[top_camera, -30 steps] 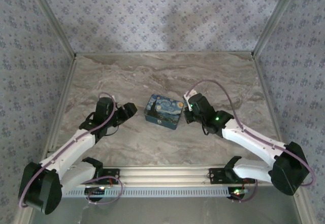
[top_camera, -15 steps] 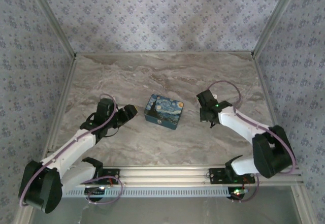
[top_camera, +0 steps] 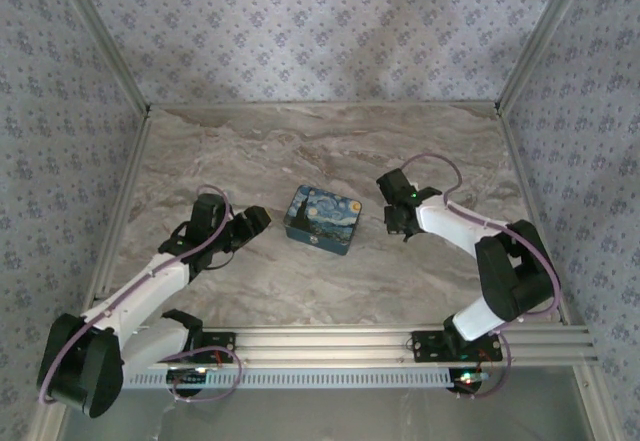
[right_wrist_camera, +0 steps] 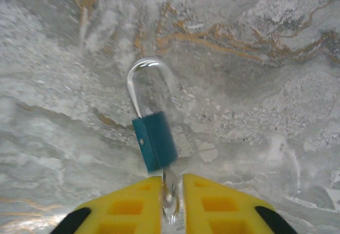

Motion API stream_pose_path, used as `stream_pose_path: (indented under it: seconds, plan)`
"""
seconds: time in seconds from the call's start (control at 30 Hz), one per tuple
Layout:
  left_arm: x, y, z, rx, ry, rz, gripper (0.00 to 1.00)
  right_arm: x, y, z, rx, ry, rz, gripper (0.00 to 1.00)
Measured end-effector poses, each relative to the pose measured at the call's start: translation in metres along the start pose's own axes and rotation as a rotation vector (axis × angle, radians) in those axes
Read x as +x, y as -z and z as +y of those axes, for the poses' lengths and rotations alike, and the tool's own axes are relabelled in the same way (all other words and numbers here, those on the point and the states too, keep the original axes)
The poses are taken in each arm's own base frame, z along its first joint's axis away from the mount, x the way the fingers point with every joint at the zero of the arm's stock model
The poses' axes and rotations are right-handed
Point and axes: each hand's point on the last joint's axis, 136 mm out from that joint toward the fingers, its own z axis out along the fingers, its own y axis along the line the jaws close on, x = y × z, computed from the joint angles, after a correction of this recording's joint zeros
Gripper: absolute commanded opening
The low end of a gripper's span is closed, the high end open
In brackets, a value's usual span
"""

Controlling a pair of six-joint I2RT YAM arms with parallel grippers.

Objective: Unlock the padlock with the key

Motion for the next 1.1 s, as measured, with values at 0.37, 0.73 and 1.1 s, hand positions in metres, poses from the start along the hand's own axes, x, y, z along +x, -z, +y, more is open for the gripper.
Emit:
stream_pose_path:
  seconds: [0.37,0.73,1.1]
  plan:
    - [-0.013,0.001,-0.016,-0.009,-0.032,0.002,0.74,-0.027,0.051,-0.001,-0.072,-0.042,-0.121,0.52]
    - [-0.079,0.010,-0.028,-0.120,-0.150,-0.078,1.00,-0.052,0.085,-0.020,-0.118,-0.097,-0.255,1.00]
    - [-0.140,0.014,0.025,-0.371,-0.470,-0.244,1.00,-0.074,0.071,-0.079,0.159,-0.140,-0.467,1.00]
